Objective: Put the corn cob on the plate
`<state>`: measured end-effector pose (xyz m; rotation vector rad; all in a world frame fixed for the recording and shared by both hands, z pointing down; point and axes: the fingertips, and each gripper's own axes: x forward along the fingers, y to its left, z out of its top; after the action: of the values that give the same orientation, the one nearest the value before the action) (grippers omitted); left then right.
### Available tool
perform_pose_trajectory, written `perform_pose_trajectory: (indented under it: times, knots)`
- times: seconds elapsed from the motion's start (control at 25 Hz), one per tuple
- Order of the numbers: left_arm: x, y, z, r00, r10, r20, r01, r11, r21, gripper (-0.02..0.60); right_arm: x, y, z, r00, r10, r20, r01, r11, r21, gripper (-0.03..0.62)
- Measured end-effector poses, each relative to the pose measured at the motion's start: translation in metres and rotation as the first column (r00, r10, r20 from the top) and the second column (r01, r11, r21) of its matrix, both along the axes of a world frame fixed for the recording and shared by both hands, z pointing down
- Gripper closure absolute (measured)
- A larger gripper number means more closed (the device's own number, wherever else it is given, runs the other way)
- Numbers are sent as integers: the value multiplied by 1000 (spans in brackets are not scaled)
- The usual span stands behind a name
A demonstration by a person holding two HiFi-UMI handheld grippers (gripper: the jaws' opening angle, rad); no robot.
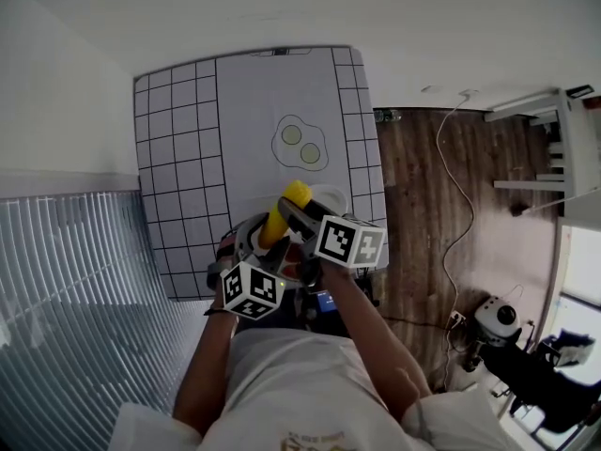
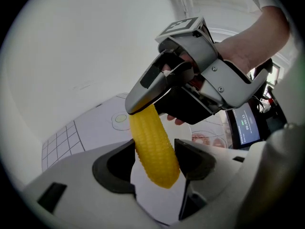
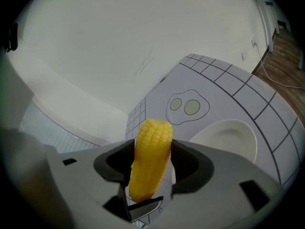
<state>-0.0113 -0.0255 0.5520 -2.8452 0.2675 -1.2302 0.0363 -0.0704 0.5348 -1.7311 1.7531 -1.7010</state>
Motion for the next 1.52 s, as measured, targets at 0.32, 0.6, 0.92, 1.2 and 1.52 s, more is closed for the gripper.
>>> perform_pose_trajectory:
  times: [0.32, 0.6, 0.92, 1.2, 1.52]
  knots:
    - [21, 14, 16, 996, 85, 28, -84, 996, -21, 313, 25, 17, 17, 998, 64, 29, -63, 997, -36, 352]
    - [37, 23, 27, 984, 170, 60, -170, 985, -18, 313, 44, 32, 29, 990, 130, 46, -127, 990, -60, 350]
    - [44, 28, 38, 961, 258, 102, -258, 966, -5, 314, 54, 43, 41, 977, 196, 80, -191, 979, -75, 350]
    - [42, 29, 45, 939, 319, 126, -321, 947, -7, 314, 54, 49, 50, 967, 232, 107, -223, 970, -97, 349]
    - [42, 29, 52, 918, 367, 152, -372, 928, 1, 316, 55, 55, 60, 952, 263, 155, -242, 960, -143, 347]
